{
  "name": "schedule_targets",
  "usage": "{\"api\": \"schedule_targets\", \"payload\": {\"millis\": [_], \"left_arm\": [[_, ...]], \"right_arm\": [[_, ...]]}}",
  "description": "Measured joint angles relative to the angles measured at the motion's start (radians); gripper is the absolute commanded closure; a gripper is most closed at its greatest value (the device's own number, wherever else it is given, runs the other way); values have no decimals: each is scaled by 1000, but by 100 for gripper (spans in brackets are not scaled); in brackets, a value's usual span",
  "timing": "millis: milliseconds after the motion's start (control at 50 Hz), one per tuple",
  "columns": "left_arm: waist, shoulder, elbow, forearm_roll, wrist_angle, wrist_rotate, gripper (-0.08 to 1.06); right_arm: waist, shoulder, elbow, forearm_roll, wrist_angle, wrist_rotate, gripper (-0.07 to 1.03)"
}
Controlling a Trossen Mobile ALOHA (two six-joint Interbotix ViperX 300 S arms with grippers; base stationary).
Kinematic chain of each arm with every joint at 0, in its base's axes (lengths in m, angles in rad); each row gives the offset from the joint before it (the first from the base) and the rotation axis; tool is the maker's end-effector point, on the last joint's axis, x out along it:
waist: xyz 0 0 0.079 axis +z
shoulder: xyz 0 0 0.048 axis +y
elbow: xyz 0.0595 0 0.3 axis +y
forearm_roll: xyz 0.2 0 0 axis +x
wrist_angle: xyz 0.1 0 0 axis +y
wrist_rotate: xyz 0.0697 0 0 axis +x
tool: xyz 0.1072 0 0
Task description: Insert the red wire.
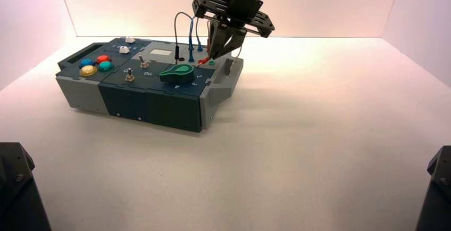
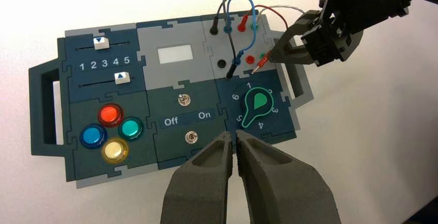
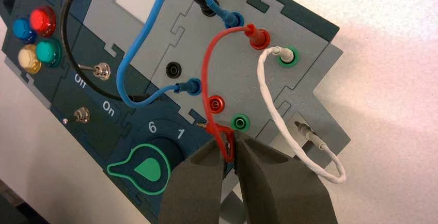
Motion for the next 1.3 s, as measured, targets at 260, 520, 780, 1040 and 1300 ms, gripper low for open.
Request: {"api": "schedule_targets", "payload": {"millis": [260,520,780,1040,1300], "left_arm": [[0,0,0,0,0,0,93],[0,0,0,0,-5,0,93],[2,0,0,0,-6,0,93],[0,0,0,0,-5,0,93],[2,-11,0,0,29,0,93]], "right_arm": [[0,-9,-2,-6,5,-14,99],[0,-54,-40,-77,67,-17,99],[14,-35,-150,-232,219,-17,99],[67,15,-253,-376,342,-12,99],[110,63,-318,-463,426,2,99]]}}
